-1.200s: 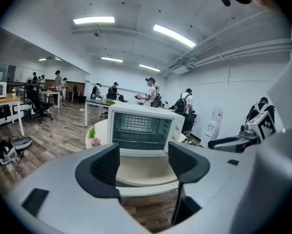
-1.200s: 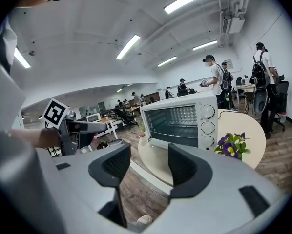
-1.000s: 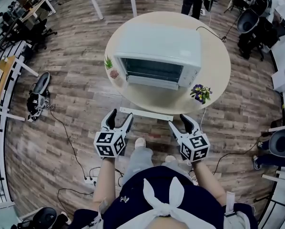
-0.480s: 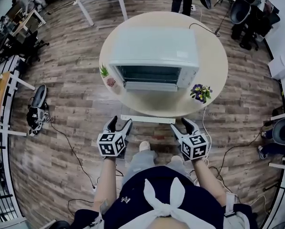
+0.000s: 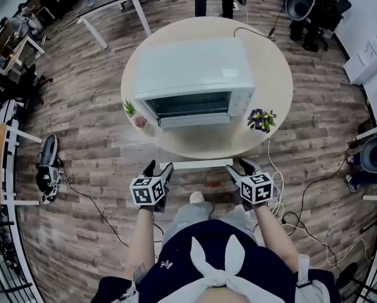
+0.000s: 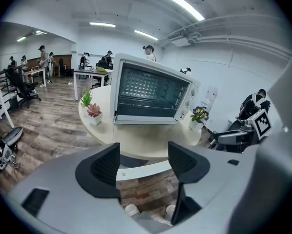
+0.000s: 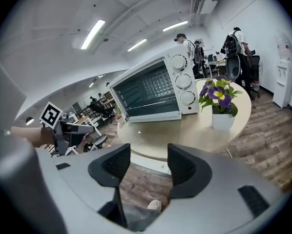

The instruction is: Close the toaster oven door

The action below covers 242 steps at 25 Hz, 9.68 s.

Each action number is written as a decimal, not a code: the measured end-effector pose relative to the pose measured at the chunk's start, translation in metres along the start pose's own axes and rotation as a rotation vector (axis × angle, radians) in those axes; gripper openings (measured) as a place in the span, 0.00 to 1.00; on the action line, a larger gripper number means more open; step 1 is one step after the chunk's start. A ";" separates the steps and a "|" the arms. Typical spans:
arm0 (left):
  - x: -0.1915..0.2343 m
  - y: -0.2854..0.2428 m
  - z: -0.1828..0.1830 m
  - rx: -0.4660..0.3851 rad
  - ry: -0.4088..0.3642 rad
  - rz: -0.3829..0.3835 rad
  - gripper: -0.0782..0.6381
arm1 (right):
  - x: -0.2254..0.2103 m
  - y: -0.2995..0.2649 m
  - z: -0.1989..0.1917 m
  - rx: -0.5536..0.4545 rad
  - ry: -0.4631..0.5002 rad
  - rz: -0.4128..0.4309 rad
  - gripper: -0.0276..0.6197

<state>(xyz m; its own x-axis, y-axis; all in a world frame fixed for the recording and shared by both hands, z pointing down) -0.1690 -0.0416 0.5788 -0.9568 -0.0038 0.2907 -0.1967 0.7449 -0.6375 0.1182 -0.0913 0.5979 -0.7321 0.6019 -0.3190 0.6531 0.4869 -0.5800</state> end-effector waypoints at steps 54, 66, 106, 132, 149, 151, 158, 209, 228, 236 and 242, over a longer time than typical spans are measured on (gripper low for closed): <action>0.064 -0.086 -0.076 0.352 0.108 -0.065 0.40 | -0.046 -0.075 -0.066 0.220 -0.148 -0.177 0.27; 0.065 -0.084 -0.075 0.352 0.125 -0.043 0.38 | -0.044 -0.074 -0.070 0.188 -0.167 -0.179 0.26; 0.056 -0.057 -0.048 0.241 0.184 -0.075 0.38 | -0.036 -0.030 -0.060 -0.052 -0.255 -0.142 0.28; 0.053 -0.043 -0.031 0.234 0.190 -0.067 0.38 | -0.013 -0.051 -0.054 -0.003 -0.146 -0.117 0.27; 0.047 -0.029 -0.008 0.129 0.227 -0.111 0.38 | -0.007 -0.048 -0.031 -0.037 -0.112 -0.159 0.21; 0.046 -0.028 -0.007 0.112 0.231 -0.118 0.38 | -0.007 -0.047 -0.029 -0.033 -0.115 -0.164 0.20; 0.045 -0.020 0.002 0.015 0.216 -0.141 0.38 | -0.003 -0.041 -0.020 -0.061 -0.142 -0.154 0.20; 0.027 -0.006 0.015 -0.105 0.140 -0.122 0.37 | 0.005 -0.023 0.023 -0.133 -0.168 -0.158 0.20; 0.025 -0.010 0.023 -0.064 0.109 -0.061 0.25 | 0.006 -0.020 0.030 -0.143 -0.175 -0.163 0.20; 0.025 -0.011 0.023 -0.061 0.096 -0.058 0.25 | 0.006 -0.020 0.030 -0.155 -0.179 -0.166 0.20; 0.025 -0.010 0.027 -0.063 0.094 -0.057 0.25 | 0.007 -0.019 0.034 -0.167 -0.180 -0.165 0.20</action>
<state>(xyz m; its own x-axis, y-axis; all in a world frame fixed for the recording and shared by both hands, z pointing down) -0.1969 -0.0668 0.5730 -0.9196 0.0135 0.3926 -0.2331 0.7856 -0.5732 0.0941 -0.1181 0.5809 -0.8440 0.3913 -0.3667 0.5341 0.6753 -0.5086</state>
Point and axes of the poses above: the fingertips, and each gripper's own axes: y backward along the fingers, x to its left, z out of its top, the point moved 3 cm from there along y, backward along the fingers, and after that the axes turned 3 degrees about y, right-handed, at the moved point
